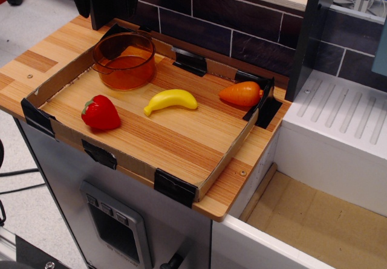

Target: Put banana in pot

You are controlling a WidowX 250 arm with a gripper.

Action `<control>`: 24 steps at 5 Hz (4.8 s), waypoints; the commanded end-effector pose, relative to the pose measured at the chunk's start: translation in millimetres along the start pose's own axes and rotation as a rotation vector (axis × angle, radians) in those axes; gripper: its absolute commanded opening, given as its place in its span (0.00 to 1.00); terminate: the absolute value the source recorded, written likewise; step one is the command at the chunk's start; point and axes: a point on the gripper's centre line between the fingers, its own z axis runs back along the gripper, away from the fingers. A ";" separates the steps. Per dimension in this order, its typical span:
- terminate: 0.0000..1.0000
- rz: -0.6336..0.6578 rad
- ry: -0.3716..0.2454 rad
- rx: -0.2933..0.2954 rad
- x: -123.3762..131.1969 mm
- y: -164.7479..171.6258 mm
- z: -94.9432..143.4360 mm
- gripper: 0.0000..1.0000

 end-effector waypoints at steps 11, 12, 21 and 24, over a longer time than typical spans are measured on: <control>0.00 -1.393 -0.048 -0.061 -75.3 -80.5 -55.8 1.00; 0.00 -1.406 -0.043 -0.032 -78.1 -80.9 -65.5 1.00; 0.00 -0.877 -0.281 -0.037 -22.0 -28.9 16.2 0.00; 0.00 -0.818 -0.239 0.062 -6.7 -19.5 -13.9 0.00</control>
